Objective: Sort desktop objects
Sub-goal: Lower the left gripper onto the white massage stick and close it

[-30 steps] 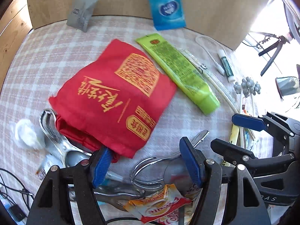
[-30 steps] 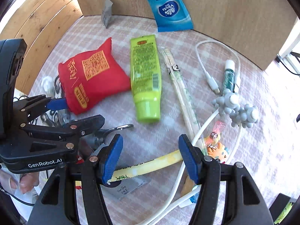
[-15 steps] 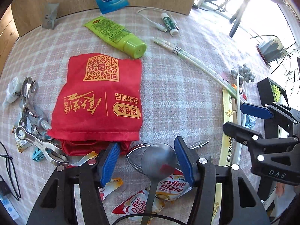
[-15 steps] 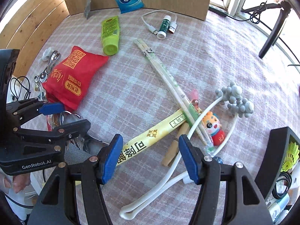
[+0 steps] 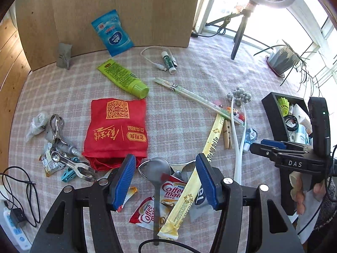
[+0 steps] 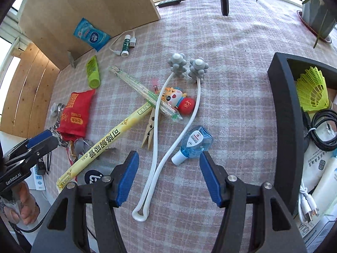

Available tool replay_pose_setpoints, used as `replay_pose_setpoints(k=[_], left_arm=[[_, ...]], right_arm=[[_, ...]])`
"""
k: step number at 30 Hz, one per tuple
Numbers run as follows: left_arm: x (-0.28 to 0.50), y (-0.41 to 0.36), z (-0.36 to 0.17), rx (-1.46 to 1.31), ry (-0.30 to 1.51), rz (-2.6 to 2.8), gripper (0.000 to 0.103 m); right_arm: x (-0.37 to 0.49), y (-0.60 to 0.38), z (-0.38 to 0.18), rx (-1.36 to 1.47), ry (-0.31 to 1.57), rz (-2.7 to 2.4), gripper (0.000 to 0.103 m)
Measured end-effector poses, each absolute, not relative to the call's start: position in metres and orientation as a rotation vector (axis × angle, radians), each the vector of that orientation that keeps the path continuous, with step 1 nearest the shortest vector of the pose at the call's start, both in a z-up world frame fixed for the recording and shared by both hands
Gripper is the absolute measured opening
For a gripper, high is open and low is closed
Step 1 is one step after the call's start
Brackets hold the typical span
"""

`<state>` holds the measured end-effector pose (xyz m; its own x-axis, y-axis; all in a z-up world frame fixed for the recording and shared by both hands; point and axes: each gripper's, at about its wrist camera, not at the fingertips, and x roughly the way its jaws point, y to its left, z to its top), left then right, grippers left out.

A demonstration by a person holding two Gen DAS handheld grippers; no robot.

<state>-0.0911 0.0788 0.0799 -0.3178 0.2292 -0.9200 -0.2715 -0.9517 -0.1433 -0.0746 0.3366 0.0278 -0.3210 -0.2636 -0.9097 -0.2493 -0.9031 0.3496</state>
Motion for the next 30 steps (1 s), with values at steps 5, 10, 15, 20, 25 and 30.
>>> replay_pose_setpoints(k=[5,10,15,20,25,30], left_arm=[[-0.073,0.076,0.082,-1.619,0.112,2.313,0.056],[-0.075,0.078,0.078,-1.635,0.114,2.295,0.056],[-0.085,0.111,0.064,-1.625,0.161,2.232,0.056],[-0.098,0.142,0.040,-1.667,0.234,2.160,0.056],[-0.108,0.160,0.019,-1.717,0.282,2.116,0.056],[-0.110,0.165,0.006,-1.742,0.284,2.082,0.041]], right_arm=[[-0.066,0.339,0.024,1.820,-0.732,-2.469,0.054],[-0.063,0.344,0.024,1.815,-0.769,-2.475,0.051],[-0.066,0.334,0.020,1.828,-0.761,-2.451,0.050],[-0.074,0.327,0.011,1.848,-0.782,-2.418,0.045],[-0.082,0.319,0.002,1.886,-0.765,-2.413,0.041],[-0.080,0.328,0.014,1.852,-0.803,-2.463,0.038]])
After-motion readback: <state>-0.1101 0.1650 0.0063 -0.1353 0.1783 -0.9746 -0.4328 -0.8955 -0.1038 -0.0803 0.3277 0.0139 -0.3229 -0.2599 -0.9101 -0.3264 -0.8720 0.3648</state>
